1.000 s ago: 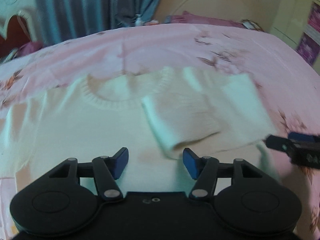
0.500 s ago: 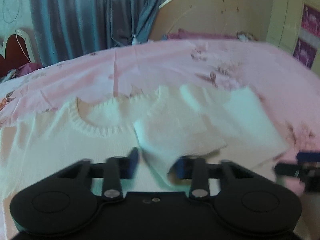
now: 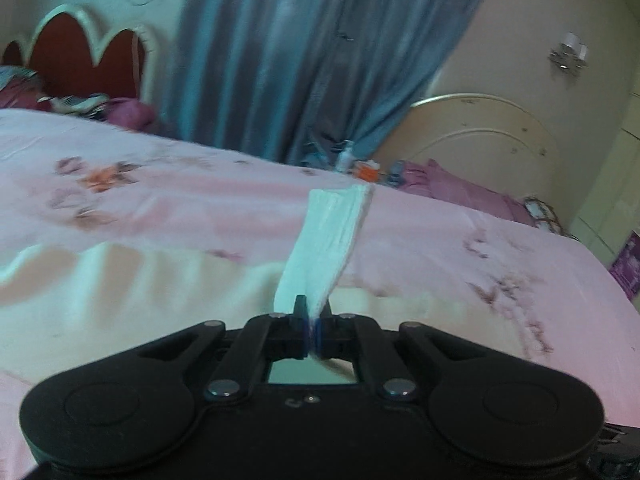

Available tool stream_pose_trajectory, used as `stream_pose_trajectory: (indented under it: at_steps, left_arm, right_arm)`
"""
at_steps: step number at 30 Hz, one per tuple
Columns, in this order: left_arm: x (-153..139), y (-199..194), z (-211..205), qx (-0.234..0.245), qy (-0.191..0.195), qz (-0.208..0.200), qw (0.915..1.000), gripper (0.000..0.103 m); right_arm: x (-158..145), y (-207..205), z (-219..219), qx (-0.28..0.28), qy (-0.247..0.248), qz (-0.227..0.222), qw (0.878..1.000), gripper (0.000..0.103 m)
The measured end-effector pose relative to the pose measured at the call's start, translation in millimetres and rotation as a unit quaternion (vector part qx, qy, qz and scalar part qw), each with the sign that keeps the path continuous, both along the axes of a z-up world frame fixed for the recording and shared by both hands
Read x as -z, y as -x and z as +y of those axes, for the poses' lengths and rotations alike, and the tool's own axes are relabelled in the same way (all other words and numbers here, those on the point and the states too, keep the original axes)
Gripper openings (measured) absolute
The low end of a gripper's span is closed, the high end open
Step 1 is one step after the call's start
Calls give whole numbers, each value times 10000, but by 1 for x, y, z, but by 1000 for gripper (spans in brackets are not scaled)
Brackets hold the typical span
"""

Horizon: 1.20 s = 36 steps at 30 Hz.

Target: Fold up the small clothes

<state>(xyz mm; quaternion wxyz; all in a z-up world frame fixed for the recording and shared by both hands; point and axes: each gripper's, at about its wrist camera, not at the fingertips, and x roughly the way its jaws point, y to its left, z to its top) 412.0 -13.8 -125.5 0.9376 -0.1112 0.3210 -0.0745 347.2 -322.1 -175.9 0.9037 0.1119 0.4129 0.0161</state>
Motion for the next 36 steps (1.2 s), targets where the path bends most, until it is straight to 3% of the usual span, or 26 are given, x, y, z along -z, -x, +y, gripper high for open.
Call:
stream_pose_trajectory:
  at_steps: [3,5,10,13,14,15,16,18,20,23,24,26,27,31,32,33,36]
  left_arm:
    - [15,-2,16,-213,20,250,9995,3]
    - [25,-2,26,-381,74,435,9983,3]
    - [42,-5,38,-476,214,854,9950,6]
    - [39,-7,49,-551,365,942,9934,27]
    - [38,-8,55,-589,494,982,9922,30]
    - [40,-7,59,-629,619,1016,9909,30]
    - [41,-8,64,-674,739,1045,9895,30]
    - [45,-7,72,-742,877,1034,9880,28]
    - [45,-3,76,-855,892,928,9880,22]
    - [41,2,79,-1085,419,691,9908,15]
    - [43,0,81,-1095,313,743,9907,13]
    - [46,-1,84,-1058,181,798,9910,11]
    - [44,0,82,-1013,36,775,9918,11]
    - [29,7,78,-1184,-545,635,9894,28]
    - [23,12,80,-1291,-646,519,9882,28]
    - [19,15,81,-1326,-678,448,9878,29]
    - [8,19,80,-1143,-692,353,9904,32]
  right_arm:
    - [2,-4,3,38,19,32,10000,26]
    - [-2,-3,0,72,-61,20,10000,8]
    - [3,4,-9,227,-94,130,9996,7]
    - [-4,7,-10,34,-145,244,9996,8]
    - [-7,10,-11,-54,-180,271,9995,11]
    - [-11,13,-12,-105,-210,247,9994,25]
    - [-16,17,-13,-124,-260,161,9995,52]
    - [-28,22,-14,-92,-280,-120,9995,75]
    - [-36,17,-13,-112,-181,-269,9994,75]
    - [-33,-8,-15,-28,-258,-225,9994,74]
    - [-29,-19,-16,-14,-308,-186,9994,74]
    - [-20,-41,-17,26,-433,-49,9990,60]
    - [-15,-52,-17,47,-503,30,9987,48]
    - [-2,-82,-19,202,-552,149,9982,44]
    - [-1,-86,-19,210,-534,145,9982,38]
    - [-1,-91,-17,217,-427,171,9987,21]
    - [2,-92,-13,229,53,131,9996,18]
